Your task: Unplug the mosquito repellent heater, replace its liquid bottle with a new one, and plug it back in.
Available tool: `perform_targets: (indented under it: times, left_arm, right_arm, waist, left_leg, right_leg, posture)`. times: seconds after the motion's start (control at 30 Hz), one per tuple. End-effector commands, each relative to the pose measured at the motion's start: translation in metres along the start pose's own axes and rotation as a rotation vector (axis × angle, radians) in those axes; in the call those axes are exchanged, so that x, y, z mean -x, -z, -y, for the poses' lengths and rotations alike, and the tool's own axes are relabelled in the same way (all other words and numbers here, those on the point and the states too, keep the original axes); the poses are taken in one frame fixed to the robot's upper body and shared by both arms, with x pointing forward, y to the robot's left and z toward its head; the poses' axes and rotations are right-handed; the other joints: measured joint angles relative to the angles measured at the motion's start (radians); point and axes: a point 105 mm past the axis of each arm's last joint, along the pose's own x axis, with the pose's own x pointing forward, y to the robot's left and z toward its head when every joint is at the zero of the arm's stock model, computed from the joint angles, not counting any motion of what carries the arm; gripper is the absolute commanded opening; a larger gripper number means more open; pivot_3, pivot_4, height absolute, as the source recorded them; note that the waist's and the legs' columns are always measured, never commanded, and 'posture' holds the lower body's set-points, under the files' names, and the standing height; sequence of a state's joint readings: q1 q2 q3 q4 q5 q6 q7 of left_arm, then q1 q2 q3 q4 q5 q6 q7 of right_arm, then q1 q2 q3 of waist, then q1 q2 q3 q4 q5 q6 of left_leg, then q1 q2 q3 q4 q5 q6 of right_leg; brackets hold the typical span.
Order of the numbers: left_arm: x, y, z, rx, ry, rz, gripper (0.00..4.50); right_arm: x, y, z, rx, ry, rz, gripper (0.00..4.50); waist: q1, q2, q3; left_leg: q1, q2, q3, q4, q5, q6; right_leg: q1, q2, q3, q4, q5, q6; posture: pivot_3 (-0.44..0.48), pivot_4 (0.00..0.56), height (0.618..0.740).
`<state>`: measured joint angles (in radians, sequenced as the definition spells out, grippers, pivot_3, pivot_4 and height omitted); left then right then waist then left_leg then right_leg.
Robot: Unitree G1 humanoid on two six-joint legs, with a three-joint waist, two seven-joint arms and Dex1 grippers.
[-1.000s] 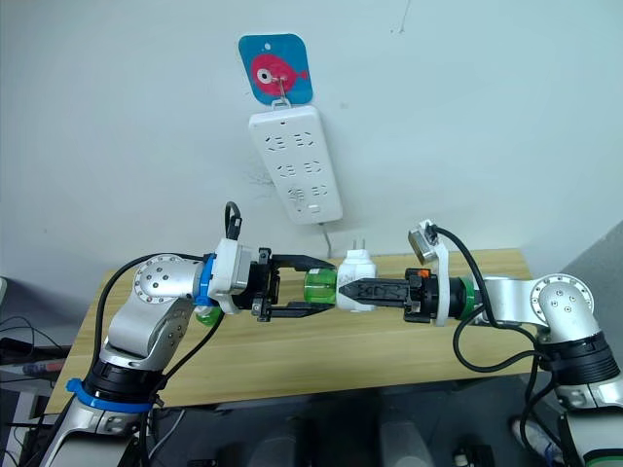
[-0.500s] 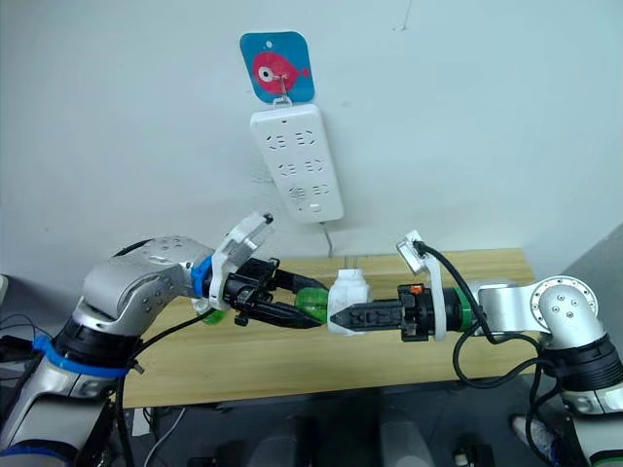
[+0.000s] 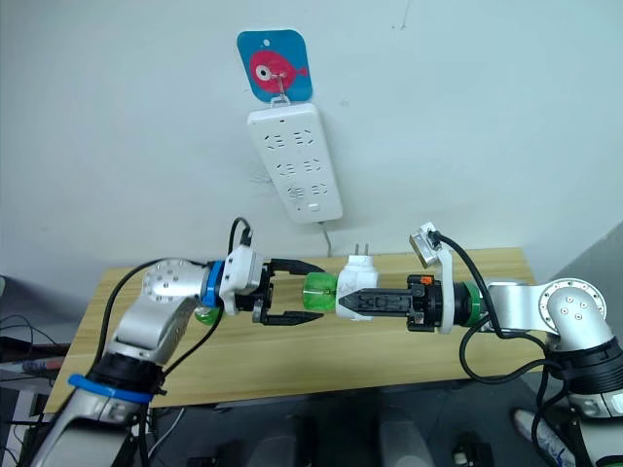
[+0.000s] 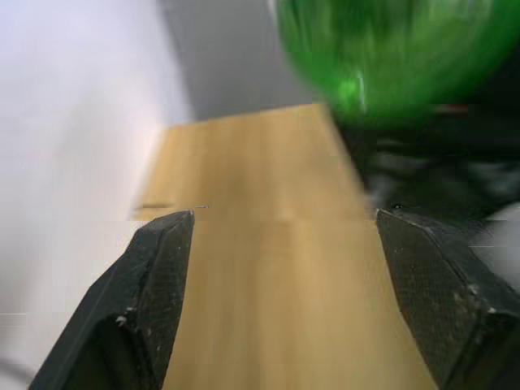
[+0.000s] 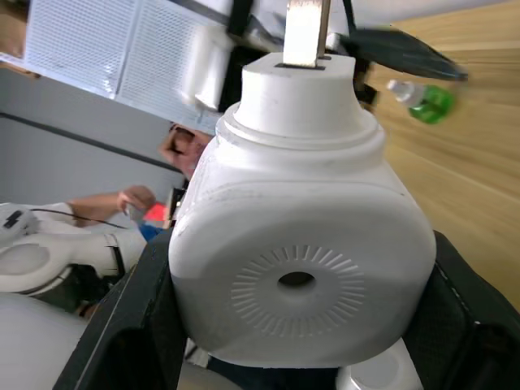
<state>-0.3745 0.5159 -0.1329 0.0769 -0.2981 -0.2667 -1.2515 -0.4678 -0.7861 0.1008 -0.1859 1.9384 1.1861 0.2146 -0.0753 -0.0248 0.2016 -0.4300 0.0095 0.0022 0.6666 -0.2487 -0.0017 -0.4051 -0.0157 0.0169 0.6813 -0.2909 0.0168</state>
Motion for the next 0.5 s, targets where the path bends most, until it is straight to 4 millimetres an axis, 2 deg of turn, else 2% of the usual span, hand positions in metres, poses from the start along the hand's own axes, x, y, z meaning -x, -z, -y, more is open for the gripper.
perform_targets:
  times: [0.03,0.13,0.27,0.5]
  left_arm:
    - [-0.01,-0.03,-0.001,-0.233,-0.068,0.131,3.75]
    - [-0.014,-0.042,-0.006,-0.275,-0.092,0.189,3.75]
    - [-0.009,-0.043,-0.009,-0.266,-0.082,0.189,3.75]
    - [-0.013,-0.06,0.003,-0.256,0.014,0.256,3.75]
  right_arm:
    - [0.001,-0.004,-0.01,0.013,-0.047,0.013,2.99]
    - [0.001,-0.003,-0.01,0.014,-0.045,0.001,2.99]
    - [0.002,-0.002,-0.01,0.016,-0.032,-0.008,2.99]
    - [0.003,-0.002,-0.008,0.017,-0.017,-0.001,2.99]
  waist:
    - [0.011,0.0,0.0]
    - [0.022,0.0,0.0]
    - [0.019,0.0,0.0]
    - [0.017,0.0,0.0]
  left_leg:
    - [0.0,-0.001,0.0,0.0,0.0,0.0]
    - [-0.002,-0.001,0.0,0.004,0.0,0.0]
    - [-0.002,-0.001,0.001,0.007,0.0,0.001]
    - [-0.002,0.0,0.0,0.009,0.0,0.001]
  right_leg:
    - [0.0,-0.001,0.0,0.0,0.0,0.001]
    - [0.0,-0.002,-0.001,0.0,0.002,0.003]
    - [0.001,-0.001,-0.001,0.001,0.004,0.003]
    - [0.001,0.0,-0.001,0.001,0.004,0.003]
  posture:
    - [-0.128,0.195,0.74]
    - [-0.127,0.194,0.74]
    - [-0.135,0.19,0.74]
    - [-0.135,0.189,0.74]
